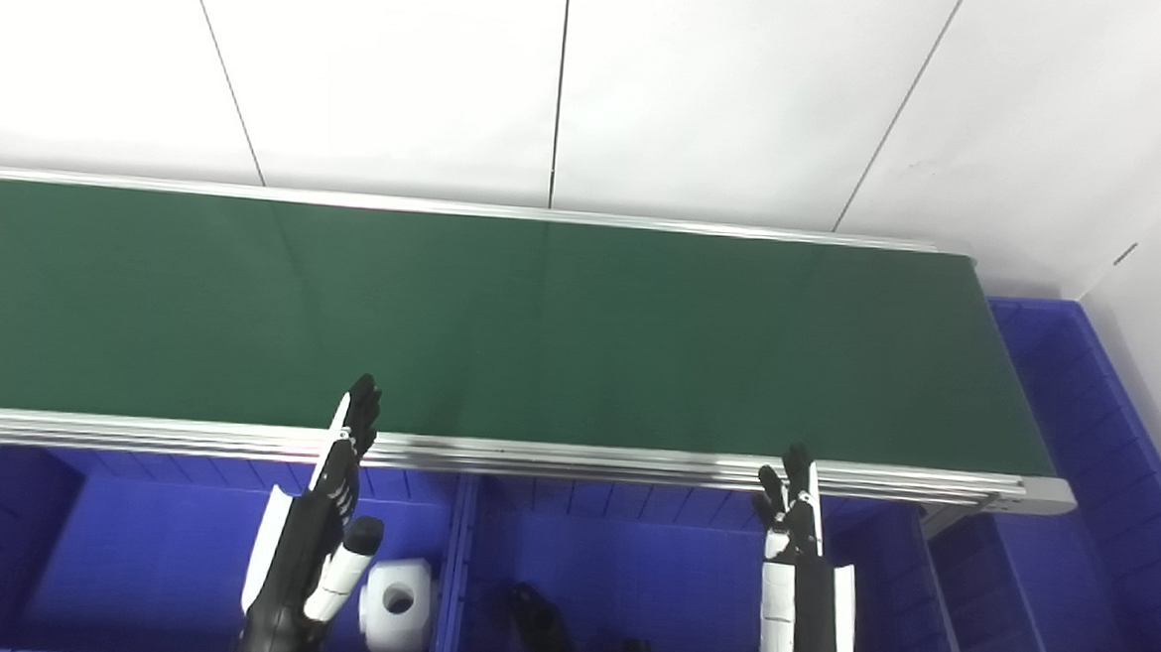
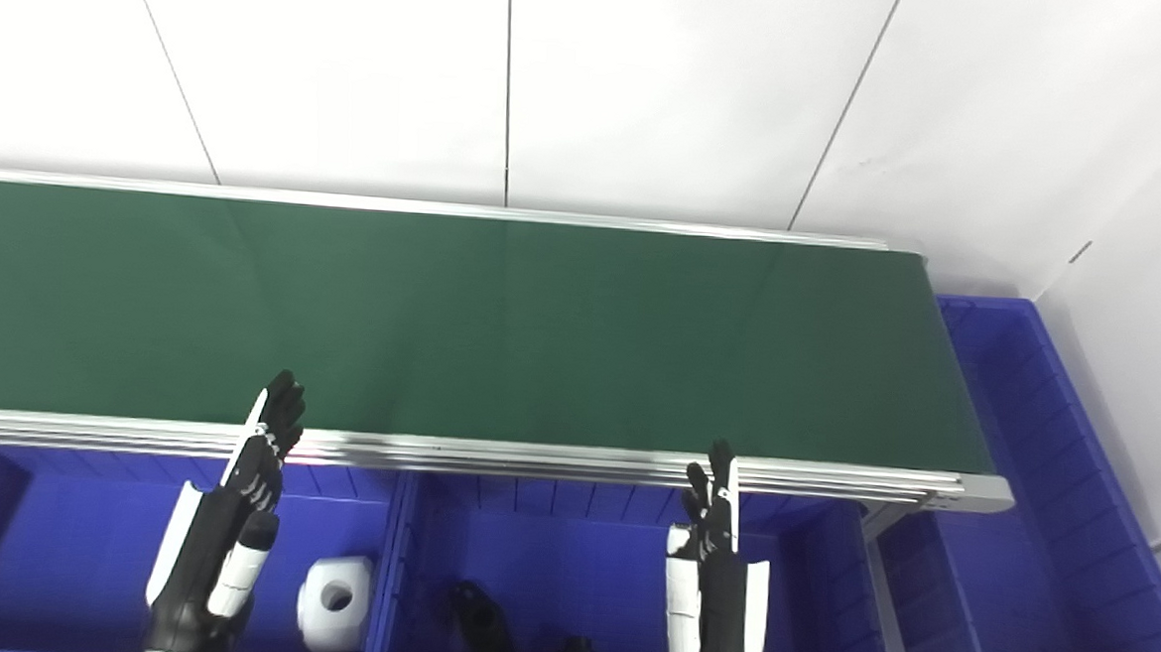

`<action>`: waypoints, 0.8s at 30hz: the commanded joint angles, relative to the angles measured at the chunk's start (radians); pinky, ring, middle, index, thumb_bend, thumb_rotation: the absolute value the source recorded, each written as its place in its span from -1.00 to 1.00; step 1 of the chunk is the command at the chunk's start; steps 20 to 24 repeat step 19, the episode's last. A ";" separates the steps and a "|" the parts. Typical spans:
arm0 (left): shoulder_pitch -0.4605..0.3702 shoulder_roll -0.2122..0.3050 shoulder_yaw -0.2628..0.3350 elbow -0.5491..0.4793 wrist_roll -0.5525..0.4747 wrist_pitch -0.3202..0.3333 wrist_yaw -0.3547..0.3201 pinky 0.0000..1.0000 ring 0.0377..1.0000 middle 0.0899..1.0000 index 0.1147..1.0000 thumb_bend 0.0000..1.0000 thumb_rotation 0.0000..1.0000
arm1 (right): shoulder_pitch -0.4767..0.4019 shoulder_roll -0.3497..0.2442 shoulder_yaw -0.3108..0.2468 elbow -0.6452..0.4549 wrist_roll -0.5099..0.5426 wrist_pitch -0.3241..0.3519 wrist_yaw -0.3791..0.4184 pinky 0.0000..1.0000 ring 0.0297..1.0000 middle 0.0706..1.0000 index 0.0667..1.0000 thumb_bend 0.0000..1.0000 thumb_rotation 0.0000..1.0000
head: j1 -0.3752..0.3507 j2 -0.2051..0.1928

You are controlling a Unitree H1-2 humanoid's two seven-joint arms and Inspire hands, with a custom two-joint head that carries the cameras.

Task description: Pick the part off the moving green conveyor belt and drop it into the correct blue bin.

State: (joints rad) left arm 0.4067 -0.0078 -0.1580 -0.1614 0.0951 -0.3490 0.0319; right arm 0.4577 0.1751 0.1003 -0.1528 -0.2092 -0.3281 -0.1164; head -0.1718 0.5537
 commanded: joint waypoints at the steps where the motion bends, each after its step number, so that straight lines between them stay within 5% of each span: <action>1: 0.004 -0.018 0.007 -0.033 -0.043 -0.041 0.009 1.00 1.00 1.00 1.00 0.41 0.97 | 0.000 0.003 0.007 -0.014 -0.028 -0.051 -0.018 0.80 0.88 0.97 0.98 0.49 0.99 | 0.001 0.002; 9: 0.026 -0.043 0.029 -0.107 -0.108 0.063 -0.005 1.00 1.00 1.00 1.00 0.35 0.95 | 0.004 -0.006 0.024 -0.036 -0.030 -0.012 -0.017 0.77 0.86 0.95 0.94 0.50 0.96 | 0.004 0.054; 19: 0.029 -0.061 0.040 -0.151 -0.110 0.096 -0.002 1.00 1.00 1.00 1.00 0.26 0.95 | 0.007 -0.003 0.044 -0.091 -0.038 0.047 -0.010 0.77 0.87 0.98 0.94 0.54 1.00 | -0.015 0.133; 24: 0.029 -0.061 0.040 -0.151 -0.110 0.096 -0.002 1.00 1.00 1.00 1.00 0.26 0.95 | 0.007 -0.003 0.044 -0.091 -0.038 0.047 -0.010 0.77 0.87 0.98 0.94 0.54 1.00 | -0.015 0.133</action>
